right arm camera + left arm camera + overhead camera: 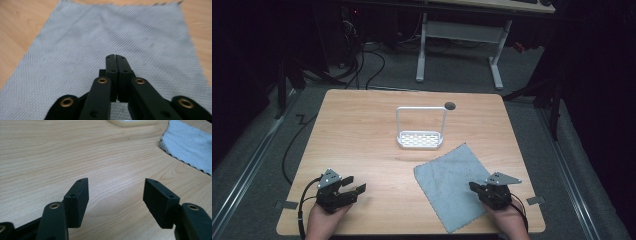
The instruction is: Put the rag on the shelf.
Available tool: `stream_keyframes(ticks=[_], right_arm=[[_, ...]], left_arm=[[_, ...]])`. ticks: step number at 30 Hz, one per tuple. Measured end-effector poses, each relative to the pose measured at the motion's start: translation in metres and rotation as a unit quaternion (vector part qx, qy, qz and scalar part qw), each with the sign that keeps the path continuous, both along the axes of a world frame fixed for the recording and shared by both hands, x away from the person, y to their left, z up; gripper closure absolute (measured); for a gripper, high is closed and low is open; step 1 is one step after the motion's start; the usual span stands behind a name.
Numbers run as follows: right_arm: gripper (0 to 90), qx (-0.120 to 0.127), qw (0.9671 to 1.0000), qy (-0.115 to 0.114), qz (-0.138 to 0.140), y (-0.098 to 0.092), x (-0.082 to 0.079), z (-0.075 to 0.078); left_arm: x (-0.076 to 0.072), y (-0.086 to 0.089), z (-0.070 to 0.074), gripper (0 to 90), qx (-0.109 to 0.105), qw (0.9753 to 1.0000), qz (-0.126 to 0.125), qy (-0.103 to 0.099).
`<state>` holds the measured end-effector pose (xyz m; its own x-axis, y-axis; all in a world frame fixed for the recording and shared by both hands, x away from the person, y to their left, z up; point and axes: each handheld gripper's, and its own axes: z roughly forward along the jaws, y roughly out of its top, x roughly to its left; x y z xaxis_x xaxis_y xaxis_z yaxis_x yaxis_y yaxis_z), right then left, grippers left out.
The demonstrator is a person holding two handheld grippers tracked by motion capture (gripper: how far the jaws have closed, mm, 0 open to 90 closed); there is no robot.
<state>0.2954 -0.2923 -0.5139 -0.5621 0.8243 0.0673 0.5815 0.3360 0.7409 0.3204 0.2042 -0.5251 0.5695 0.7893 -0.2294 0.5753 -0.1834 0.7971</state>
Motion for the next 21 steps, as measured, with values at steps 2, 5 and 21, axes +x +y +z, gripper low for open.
stream_keyframes(ticks=[2,5,21], right_arm=[[90.0,-0.017,0.9995,0.019,0.018,0.006,0.002,-0.006],[90.0,-0.022,0.9990,0.027,0.029,0.012,0.002,-0.010],[90.0,-0.032,0.9927,-0.018,0.115,0.069,-0.006,-0.004]], left_arm=[[-0.001,0.001,0.001,40.4,-0.002,1.0000,0.000,-0.005],[-0.002,0.002,0.003,42.0,-0.008,1.0000,0.001,-0.005],[-0.011,-0.073,0.005,59.4,-0.003,0.9935,-0.111,0.025]])
